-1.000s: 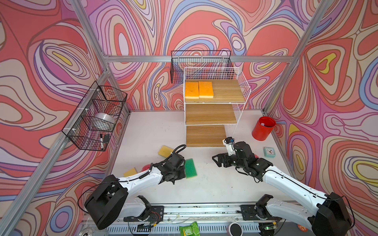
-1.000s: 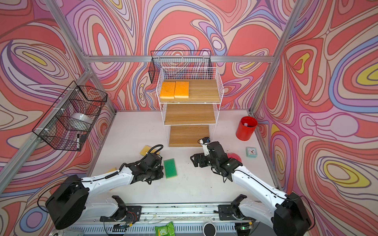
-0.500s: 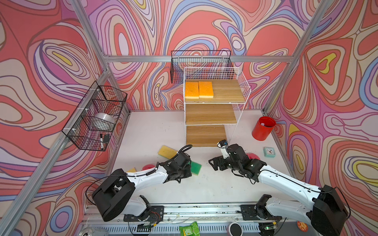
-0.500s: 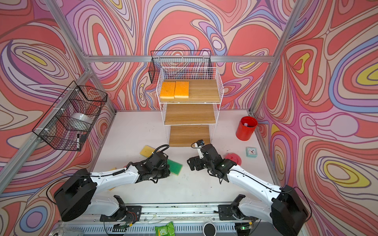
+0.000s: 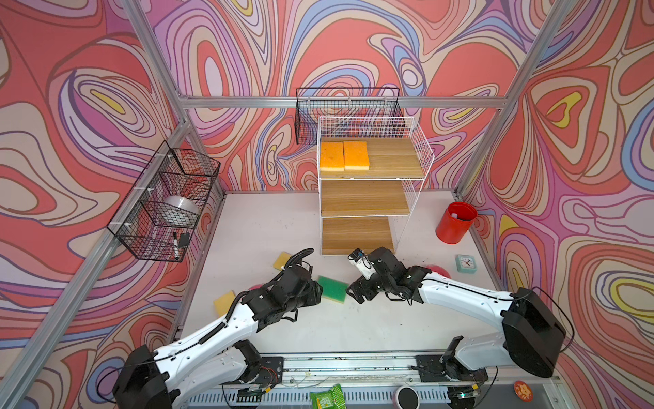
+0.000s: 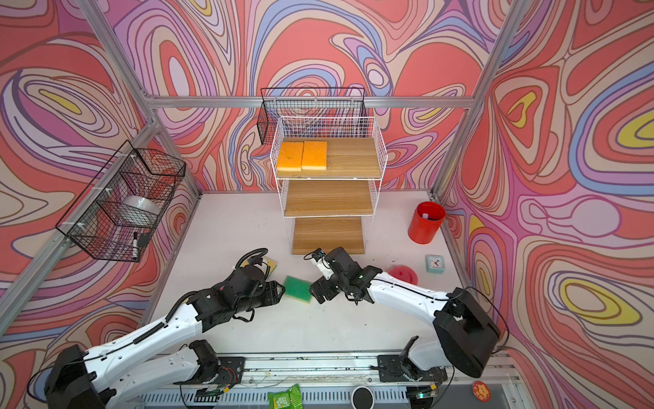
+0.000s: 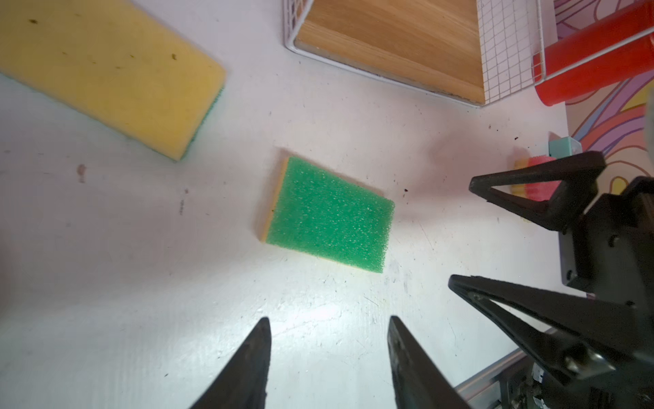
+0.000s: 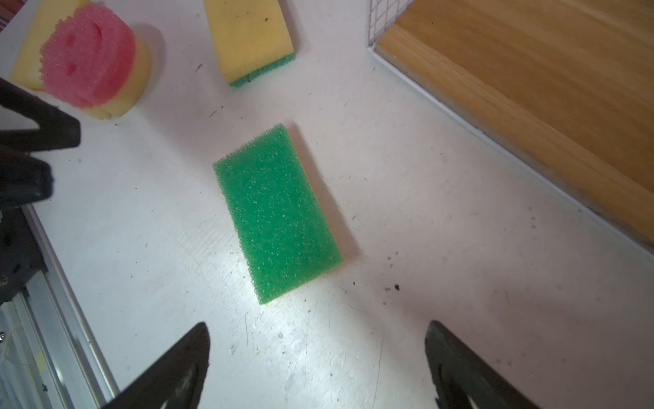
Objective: Arrange cleaning sponges on a shelf
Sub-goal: Rotate the cleaning sponge at the center of the table, then pick up the cleaning sponge at the center of the table.
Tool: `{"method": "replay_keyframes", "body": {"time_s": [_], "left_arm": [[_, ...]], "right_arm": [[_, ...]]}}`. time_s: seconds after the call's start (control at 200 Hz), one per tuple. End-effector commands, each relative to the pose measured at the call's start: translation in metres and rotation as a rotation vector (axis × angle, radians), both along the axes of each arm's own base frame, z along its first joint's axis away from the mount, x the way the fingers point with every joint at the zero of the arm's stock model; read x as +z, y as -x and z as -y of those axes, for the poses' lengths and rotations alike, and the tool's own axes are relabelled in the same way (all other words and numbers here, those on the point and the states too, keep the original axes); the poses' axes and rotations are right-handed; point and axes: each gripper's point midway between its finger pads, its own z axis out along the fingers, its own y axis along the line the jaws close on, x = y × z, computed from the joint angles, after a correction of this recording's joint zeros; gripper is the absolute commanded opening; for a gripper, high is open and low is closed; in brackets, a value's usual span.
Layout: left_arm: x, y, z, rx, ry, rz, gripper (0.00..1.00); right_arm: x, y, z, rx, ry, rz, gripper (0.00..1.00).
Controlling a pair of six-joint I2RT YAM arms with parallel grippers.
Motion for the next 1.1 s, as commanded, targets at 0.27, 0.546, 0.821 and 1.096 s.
{"method": "replay_keyframes", "body": {"time_s": [0.27,0.546,0.821,1.096], "left_arm": [[-0.015,0.011,-0.045,0.065,-0.087,-0.031,0.79],[-0.013,0.007,-0.052,0.077,-0.097,-0.016,0.97],[-0.013,0.007,-0.052,0.072,-0.094,-0.019,0.96],[-0.011,0.008,-0.054,0.078,-0.093,-0.015,0.96]], "right_arm": [[-0.03,0.0,-0.04,0.191,-0.011,-0.066,0.98],[-0.051,0.012,-0.053,0.232,0.094,-0.043,0.95],[-0.061,0.016,-0.051,0.24,0.181,-0.008,0.93],[-0.063,0.016,-0.053,0.177,0.254,0.062,0.93]]}}
